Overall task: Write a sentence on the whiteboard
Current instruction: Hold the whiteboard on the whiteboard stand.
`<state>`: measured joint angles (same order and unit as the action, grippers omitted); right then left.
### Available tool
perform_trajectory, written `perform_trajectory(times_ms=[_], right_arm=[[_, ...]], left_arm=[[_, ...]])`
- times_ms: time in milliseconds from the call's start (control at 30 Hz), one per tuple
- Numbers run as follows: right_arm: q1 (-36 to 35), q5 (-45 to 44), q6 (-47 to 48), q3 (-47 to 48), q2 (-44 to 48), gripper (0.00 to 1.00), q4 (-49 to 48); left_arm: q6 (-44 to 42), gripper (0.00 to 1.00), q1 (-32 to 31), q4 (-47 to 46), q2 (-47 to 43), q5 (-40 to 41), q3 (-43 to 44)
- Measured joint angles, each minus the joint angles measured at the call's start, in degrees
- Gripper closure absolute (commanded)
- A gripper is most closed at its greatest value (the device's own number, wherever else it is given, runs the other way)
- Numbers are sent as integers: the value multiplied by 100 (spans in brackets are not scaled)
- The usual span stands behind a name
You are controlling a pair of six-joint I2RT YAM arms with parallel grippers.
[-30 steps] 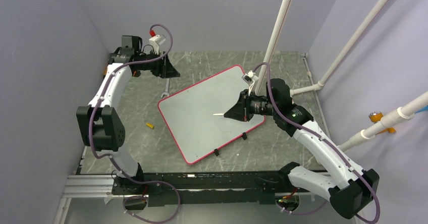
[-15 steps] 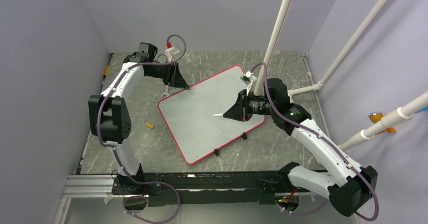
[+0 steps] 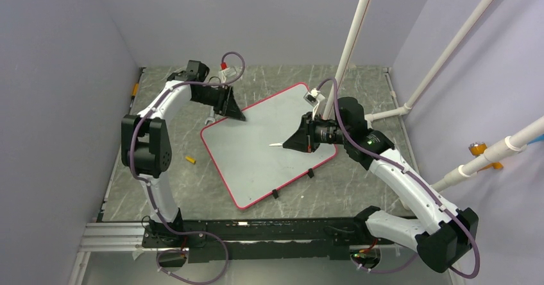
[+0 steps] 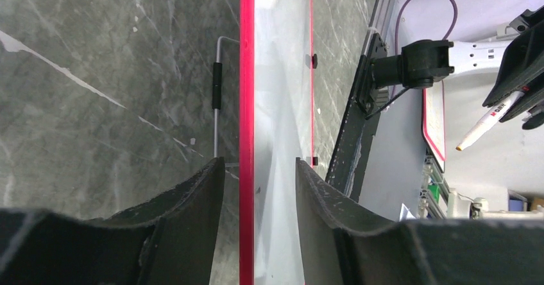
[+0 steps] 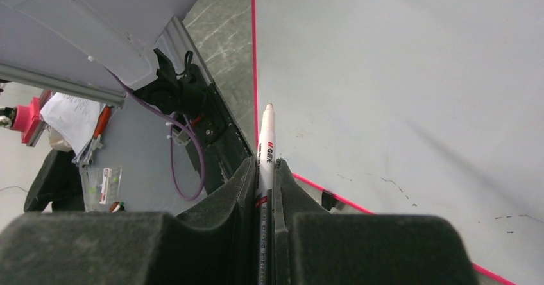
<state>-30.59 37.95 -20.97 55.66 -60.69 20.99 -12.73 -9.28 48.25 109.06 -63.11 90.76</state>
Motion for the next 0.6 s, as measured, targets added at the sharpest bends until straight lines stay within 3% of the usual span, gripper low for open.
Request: perform_trajectory(times_ms=[100, 200, 400, 600], right_arm=[[0, -2, 4, 0, 2, 100, 4], [0, -2, 7, 0, 20, 100, 15], [0, 0, 4, -2, 114, 100, 46], [-2, -2, 2, -2, 223, 100, 61]], left_arm=[[-11, 53, -63, 59, 74, -35, 0], [-11, 61, -127, 76, 109, -37, 0], [15, 100, -234, 184, 168, -39, 0], [295, 100, -229, 286, 168, -310, 2]])
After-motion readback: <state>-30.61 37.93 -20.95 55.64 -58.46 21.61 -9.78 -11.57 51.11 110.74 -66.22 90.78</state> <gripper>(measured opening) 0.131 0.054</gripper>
